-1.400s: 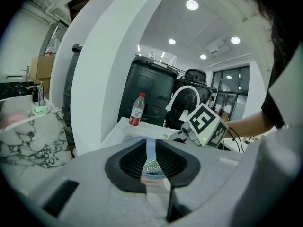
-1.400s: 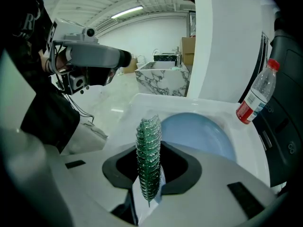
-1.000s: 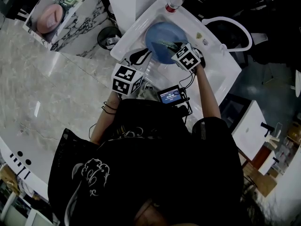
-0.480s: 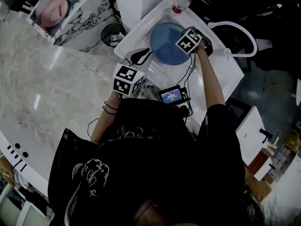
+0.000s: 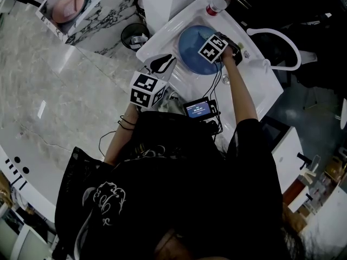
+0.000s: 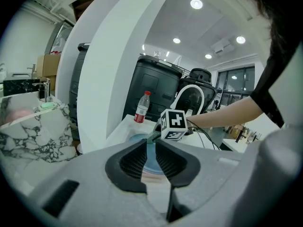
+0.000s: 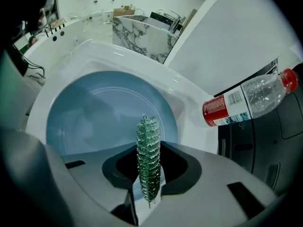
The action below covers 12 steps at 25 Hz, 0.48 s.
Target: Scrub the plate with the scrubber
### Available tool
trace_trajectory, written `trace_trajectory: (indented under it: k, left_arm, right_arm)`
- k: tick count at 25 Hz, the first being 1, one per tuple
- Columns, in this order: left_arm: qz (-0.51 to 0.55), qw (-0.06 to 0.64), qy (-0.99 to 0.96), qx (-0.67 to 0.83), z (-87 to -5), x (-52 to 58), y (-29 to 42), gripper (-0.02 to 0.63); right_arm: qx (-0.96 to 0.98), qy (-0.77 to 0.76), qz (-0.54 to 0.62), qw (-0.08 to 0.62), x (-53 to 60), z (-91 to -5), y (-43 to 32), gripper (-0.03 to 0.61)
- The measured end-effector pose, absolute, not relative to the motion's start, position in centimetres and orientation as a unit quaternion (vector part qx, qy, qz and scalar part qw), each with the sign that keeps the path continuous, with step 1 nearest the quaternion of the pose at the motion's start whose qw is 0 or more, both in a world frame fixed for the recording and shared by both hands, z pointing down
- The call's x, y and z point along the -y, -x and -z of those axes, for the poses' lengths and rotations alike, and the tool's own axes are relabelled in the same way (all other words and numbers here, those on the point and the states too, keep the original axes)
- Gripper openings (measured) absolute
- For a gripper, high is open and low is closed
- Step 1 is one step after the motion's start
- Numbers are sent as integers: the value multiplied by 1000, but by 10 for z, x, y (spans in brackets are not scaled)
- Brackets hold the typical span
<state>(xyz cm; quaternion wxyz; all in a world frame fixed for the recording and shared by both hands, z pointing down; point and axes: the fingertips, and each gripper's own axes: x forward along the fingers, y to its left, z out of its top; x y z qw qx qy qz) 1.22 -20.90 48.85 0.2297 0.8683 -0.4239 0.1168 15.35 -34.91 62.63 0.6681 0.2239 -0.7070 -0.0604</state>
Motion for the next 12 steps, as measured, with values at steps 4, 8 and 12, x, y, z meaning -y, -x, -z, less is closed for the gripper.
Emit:
trace_trajectory:
  k: [4,8,12]
  left_arm:
    - [-118,230,-871,417,-490,207,-14,60]
    - [-119,227,-877,406,-489,205,-21,59]
    - [-121,224,-884,391,-488,203,-32,60]
  right_arm:
    - [716,-219,52,661,332,-623,-150,91]
    - [731,-211,44,647,308,-617,-145,91]
    - [749,-205,26,630,281,-611,-143,91]
